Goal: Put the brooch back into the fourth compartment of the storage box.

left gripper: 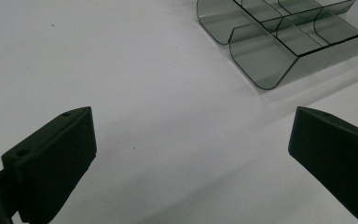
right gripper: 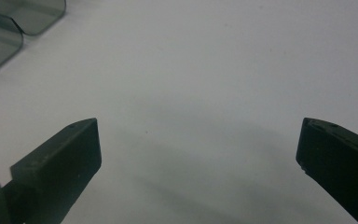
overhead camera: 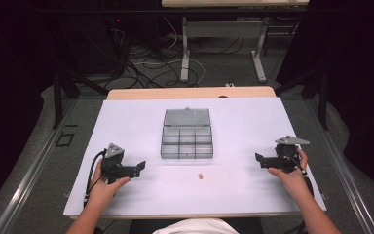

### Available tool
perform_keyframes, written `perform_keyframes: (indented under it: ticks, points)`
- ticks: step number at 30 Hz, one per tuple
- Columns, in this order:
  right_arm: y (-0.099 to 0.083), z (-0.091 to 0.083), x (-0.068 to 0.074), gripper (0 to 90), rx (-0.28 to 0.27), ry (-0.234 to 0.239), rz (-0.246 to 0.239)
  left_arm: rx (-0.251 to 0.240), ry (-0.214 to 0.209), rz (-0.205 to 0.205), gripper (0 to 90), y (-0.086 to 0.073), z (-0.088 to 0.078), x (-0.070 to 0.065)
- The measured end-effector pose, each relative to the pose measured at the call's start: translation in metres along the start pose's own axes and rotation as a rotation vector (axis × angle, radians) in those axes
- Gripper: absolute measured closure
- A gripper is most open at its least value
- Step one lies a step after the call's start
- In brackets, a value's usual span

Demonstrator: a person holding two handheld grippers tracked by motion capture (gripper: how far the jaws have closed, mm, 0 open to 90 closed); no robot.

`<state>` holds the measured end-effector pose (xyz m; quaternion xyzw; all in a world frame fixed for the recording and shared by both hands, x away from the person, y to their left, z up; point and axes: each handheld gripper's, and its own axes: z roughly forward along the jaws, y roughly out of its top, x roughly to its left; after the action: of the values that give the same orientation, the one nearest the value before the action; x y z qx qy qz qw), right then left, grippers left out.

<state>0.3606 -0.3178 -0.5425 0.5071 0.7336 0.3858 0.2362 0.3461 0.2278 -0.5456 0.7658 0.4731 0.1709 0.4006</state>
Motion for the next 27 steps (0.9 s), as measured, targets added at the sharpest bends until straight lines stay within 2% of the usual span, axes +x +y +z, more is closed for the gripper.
perform_keyframes:
  ticks: [5, 6, 10, 13, 14, 17, 21, 27]
  points:
    - [0.001, -0.004, 0.009, 0.0, -0.016, 0.016, -0.014, -0.005, 0.010, 0.006, 0.8, 0.000, -0.003, -0.002]
    - [0.001, -0.005, 0.012, 0.0, -0.019, 0.023, -0.010, -0.009, 0.007, -0.007, 0.8, 0.000, -0.003, -0.003]
    - [0.000, -0.009, 0.020, 0.0, -0.036, 0.030, -0.025, -0.022, 0.006, -0.004, 0.8, 0.001, -0.004, -0.007]
    - [-0.001, -0.011, 0.026, 0.0, -0.039, 0.055, -0.027, -0.022, 0.004, 0.012, 1.0, 0.001, -0.006, -0.010]
    - [-0.001, -0.011, 0.027, 0.0, -0.036, 0.057, -0.033, -0.032, -0.002, 0.004, 1.3, 0.002, -0.005, -0.012]
    - [-0.002, -0.014, 0.031, 0.0, -0.041, 0.059, -0.037, -0.021, -0.014, 0.033, 2.3, 0.003, -0.007, -0.017]
    - [-0.002, -0.015, 0.031, 0.0, -0.044, 0.049, -0.050, -0.030, -0.030, 0.047, 3.4, 0.005, -0.004, -0.025]
    - [-0.005, -0.016, 0.029, 0.0, -0.041, 0.048, -0.036, -0.019, -0.059, 0.068, 9.6, 0.007, -0.001, -0.035]
